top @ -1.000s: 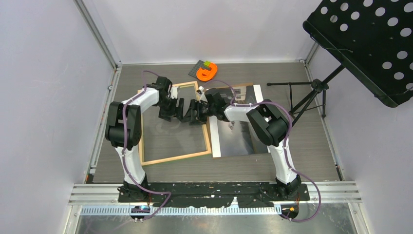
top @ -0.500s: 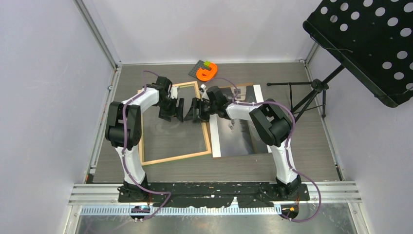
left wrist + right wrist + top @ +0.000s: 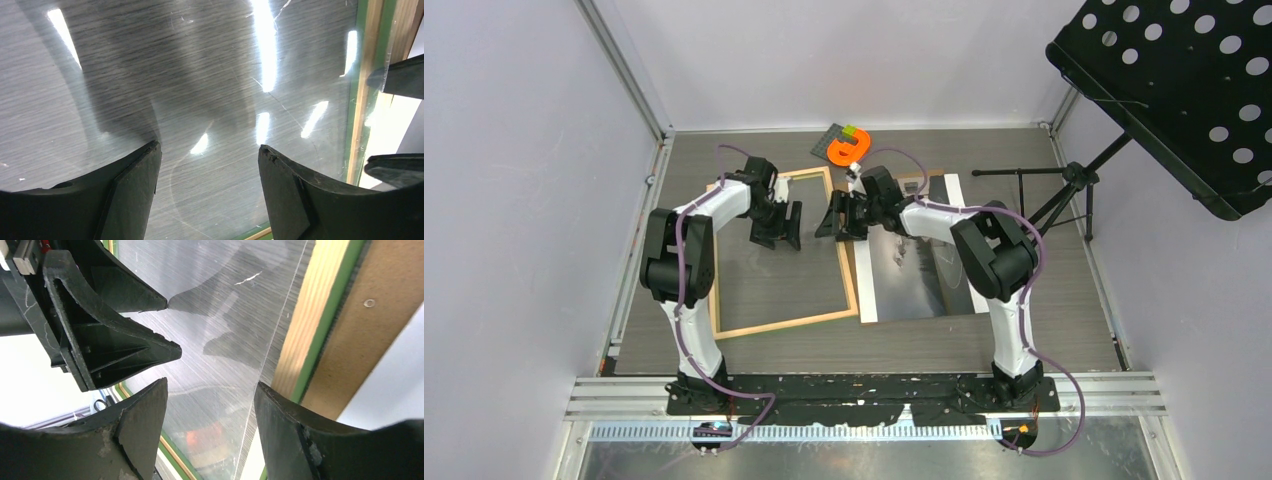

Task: Put the photo into the frame
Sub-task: Place the photo frame item in the photo frame.

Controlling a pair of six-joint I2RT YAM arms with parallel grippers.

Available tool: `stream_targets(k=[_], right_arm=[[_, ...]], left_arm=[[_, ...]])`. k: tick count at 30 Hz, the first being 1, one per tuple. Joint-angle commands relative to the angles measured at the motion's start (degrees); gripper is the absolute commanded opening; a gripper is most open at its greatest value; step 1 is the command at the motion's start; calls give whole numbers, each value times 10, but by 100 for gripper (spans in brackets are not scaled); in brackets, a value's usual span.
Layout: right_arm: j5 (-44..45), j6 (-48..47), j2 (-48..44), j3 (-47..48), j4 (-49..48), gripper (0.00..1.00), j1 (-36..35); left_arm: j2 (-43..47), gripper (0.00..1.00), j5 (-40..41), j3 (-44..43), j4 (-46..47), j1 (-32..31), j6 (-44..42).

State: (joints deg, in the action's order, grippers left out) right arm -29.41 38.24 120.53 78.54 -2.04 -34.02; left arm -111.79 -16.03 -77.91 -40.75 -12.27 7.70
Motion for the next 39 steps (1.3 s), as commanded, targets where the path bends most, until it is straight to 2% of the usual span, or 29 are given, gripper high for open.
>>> stream_targets(k=[1,12,20,30,32,33,34,39], right_arm=[[22,-31,-47,7,16,71,17],[20,-60,-87,-4,35,71,44],[52,-160,-118,0,89,72,47],[78,-236,-161,-45,93,88,45],[78,-249,-161,-46,93,90,43],[79,-253,-161,-46,93,91,40],[80,-262,-160,-46,93,92,38],[87,-298,-156,-42,97,90,8]], left_arm=[[-24,74,-11,4,-3,-8,8],[-24,74,-11,4,-3,-8,8],[-1,77,-12,22,15,-8,4],[94,81,-9,49,38,-8,-8],[114,86,-1,49,34,-9,-14],[127,94,3,49,33,-8,-16],[138,97,8,50,31,-8,-20],[191,100,24,52,14,-8,-44]])
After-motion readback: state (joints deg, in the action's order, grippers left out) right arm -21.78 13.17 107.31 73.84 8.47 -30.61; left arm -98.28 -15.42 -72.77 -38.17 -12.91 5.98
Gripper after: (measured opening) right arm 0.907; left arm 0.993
